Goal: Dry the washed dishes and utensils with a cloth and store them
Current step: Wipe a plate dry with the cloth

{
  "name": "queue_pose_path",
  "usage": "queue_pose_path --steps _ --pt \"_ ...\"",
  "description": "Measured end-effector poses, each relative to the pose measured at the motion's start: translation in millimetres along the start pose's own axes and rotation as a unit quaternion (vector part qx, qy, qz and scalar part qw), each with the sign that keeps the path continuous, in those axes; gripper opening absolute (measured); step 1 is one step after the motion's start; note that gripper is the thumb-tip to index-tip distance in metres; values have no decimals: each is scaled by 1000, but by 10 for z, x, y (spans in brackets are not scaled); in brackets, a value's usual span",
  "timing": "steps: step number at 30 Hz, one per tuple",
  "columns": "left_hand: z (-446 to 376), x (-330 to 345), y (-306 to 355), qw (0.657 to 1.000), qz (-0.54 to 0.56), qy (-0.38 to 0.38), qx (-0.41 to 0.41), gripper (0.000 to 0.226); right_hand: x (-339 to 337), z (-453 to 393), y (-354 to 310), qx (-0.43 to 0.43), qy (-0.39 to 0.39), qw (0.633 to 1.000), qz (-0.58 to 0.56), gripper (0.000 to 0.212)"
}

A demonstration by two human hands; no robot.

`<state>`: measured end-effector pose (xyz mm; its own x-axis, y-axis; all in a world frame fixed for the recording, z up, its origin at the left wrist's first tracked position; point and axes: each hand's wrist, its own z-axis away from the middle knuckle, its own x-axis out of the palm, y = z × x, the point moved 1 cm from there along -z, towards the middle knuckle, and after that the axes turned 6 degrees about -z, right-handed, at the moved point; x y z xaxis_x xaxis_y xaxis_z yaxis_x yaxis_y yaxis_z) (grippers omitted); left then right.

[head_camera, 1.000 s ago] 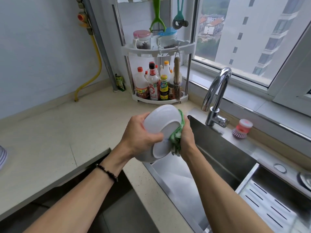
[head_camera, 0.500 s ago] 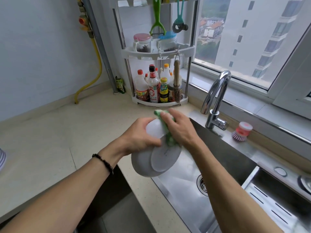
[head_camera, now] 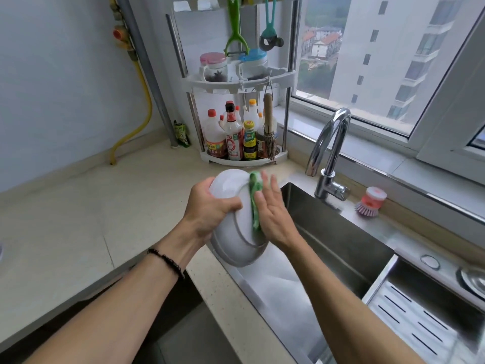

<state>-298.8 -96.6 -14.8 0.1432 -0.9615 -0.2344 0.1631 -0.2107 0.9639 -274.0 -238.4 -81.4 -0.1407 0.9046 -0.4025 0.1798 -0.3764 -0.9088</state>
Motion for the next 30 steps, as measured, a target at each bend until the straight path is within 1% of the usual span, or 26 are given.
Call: queue_pose_path --steps 2,3,4,5,8,9,12,13,14,17,20,22,24,26,27,30 --pt "-35 -24 -18 999 21 25 -6 39 69 97 -90 -44 -31 996 77 52" --pt "-56 -41 -29 999 31 35 -9 36 114 145 -105 -67 -46 991 102 55" --pt "-65 -46 -28 999 31 40 -10 35 123 165 -71 -75 -63 990 102 55" --pt "-59 -46 -26 999 25 44 -10 35 98 155 -20 -60 -74 992 86 55" --pt "-29 5 -18 998 23 61 0 34 -4 49 -36 38 -50 998 24 55" --pt "-38 26 -14 997 25 75 0 33 27 84 -106 31 -56 998 23 54" --pt "-85 9 -12 989 49 137 -9 30 203 373 -309 -43 -82 995 23 50" --pt "-96 4 -11 987 57 150 -10 30 208 401 -290 -53 -81 995 14 51" --pt "-93 19 -23 986 60 158 -10 31 174 355 -248 -44 -79 996 8 51" --pt "-60 115 -33 983 45 180 -6 39 109 98 -242 22 -48 999 3 51" --pt "-101 117 -54 975 52 216 -9 38 265 243 -347 -6 -24 999 -24 51" --pt "-88 115 -66 973 46 225 -7 38 293 351 -345 -12 -18 999 -46 49" --pt "-42 167 -85 974 37 224 -1 40 247 205 -261 7 -4 1000 -24 49" --pt "-13 224 -82 972 27 232 3 40 253 57 -254 54 21 998 -18 51" --pt "-23 229 -70 971 32 238 2 40 309 80 -289 62 36 997 -20 53" --pt "-55 194 -43 969 54 241 -1 38 505 366 -386 9 59 997 -51 55"
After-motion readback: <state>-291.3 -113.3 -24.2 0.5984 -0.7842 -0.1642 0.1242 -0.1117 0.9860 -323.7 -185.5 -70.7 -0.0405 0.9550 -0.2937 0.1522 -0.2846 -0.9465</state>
